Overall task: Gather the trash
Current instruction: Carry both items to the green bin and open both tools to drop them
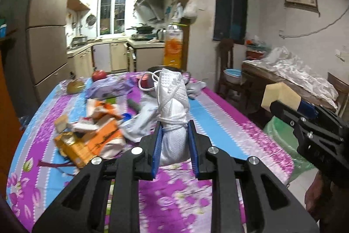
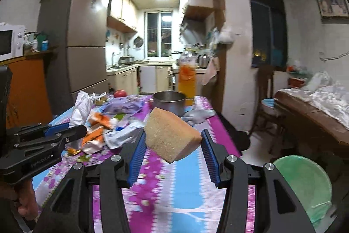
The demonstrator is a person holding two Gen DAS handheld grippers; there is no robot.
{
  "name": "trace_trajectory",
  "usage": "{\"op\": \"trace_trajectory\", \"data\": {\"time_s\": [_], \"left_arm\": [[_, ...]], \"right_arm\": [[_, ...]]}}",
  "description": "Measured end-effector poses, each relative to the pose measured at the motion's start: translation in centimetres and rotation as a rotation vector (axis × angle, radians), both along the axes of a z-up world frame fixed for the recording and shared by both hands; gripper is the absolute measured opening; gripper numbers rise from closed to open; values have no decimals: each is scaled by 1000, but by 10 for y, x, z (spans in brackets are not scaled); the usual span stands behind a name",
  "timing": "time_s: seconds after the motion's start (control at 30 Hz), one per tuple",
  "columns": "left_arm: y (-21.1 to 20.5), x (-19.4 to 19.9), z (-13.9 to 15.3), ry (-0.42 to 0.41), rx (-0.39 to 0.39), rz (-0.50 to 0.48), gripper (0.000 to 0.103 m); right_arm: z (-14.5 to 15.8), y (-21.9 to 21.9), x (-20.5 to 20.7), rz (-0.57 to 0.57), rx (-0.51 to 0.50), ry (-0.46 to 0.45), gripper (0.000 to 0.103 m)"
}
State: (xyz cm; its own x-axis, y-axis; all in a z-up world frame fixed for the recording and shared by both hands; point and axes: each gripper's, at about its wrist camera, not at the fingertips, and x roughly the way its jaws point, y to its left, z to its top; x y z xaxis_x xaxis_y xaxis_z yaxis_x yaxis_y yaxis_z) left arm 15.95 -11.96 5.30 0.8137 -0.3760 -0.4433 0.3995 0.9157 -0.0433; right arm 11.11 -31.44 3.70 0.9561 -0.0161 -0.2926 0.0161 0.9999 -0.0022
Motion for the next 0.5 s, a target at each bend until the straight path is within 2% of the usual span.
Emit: {"op": "trace_trajectory", "data": {"time_s": [0.2,0.5], "left_arm": [[-49,1,4,-1,4,-85,21],[-137,-3,9,22,-5,-239,21]], "right_arm": [[16,-64,-15,-103,3,1,51],[20,-175,-37,-275,22,53,51]]}}
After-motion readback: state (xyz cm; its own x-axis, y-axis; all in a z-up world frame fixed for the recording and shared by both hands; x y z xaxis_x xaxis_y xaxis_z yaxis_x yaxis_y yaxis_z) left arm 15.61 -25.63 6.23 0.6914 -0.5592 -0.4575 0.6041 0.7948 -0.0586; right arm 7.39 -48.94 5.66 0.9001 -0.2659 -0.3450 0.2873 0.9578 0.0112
